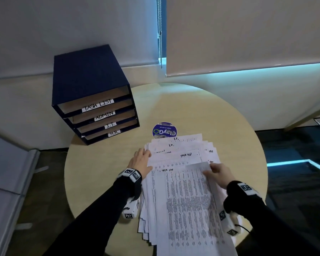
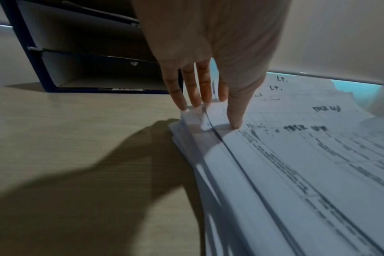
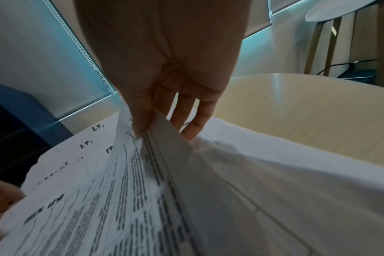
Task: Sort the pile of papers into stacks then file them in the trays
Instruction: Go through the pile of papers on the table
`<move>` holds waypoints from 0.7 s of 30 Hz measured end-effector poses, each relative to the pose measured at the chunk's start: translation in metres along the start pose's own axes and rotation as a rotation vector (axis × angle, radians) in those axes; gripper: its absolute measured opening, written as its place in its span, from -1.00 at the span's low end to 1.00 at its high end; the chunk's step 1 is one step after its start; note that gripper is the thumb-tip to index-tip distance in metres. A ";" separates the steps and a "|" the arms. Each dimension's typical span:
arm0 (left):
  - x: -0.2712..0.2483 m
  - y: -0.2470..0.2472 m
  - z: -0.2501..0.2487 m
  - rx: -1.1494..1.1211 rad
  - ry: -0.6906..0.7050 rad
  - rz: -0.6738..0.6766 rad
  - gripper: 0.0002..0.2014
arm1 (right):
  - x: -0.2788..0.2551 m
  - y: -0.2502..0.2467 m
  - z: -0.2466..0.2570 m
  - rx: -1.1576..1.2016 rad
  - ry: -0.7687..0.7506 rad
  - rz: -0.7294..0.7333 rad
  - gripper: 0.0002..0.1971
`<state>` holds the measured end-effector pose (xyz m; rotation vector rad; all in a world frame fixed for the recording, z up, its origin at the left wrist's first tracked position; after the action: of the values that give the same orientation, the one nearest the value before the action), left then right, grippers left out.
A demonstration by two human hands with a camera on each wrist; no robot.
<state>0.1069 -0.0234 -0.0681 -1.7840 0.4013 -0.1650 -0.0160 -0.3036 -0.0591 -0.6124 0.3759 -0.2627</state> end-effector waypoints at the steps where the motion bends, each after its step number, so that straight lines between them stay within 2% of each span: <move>1: 0.001 0.001 0.001 -0.003 -0.011 0.002 -0.56 | 0.001 0.000 -0.001 -0.009 0.000 -0.008 -0.69; 5: 0.004 -0.003 0.000 -0.026 -0.011 -0.002 -0.68 | 0.006 0.006 -0.003 -0.100 0.023 -0.034 -0.66; 9: 0.008 -0.013 -0.003 -0.078 -0.010 -0.015 -0.84 | 0.007 0.009 0.004 -0.009 0.051 -0.050 -0.82; 13: 0.006 -0.017 -0.007 -0.010 0.078 -0.030 -0.86 | 0.011 0.008 0.013 -0.058 0.008 -0.076 -0.82; 16: 0.002 -0.017 -0.008 0.105 0.165 -0.030 -0.78 | 0.014 0.010 0.016 -0.117 0.002 -0.049 -0.89; 18: -0.002 -0.025 -0.012 0.133 0.244 -0.132 -0.90 | 0.016 0.011 0.015 -0.131 0.023 -0.035 -0.92; 21: -0.011 -0.033 -0.011 0.028 0.286 -0.247 -0.85 | 0.017 0.011 0.012 -0.131 0.034 -0.035 -0.88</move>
<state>0.0988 -0.0225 -0.0327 -1.7832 0.3775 -0.6017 0.0059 -0.2949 -0.0617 -0.7442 0.4181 -0.2839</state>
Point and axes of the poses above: each hand's wrist, its own x-axis towards the middle knuckle, its own y-axis out of the palm, z = x × y, the point moved 7 cm from there along x, towards the middle knuckle, and after that the axes turned 7 degrees about -z, right-handed, at the moved point
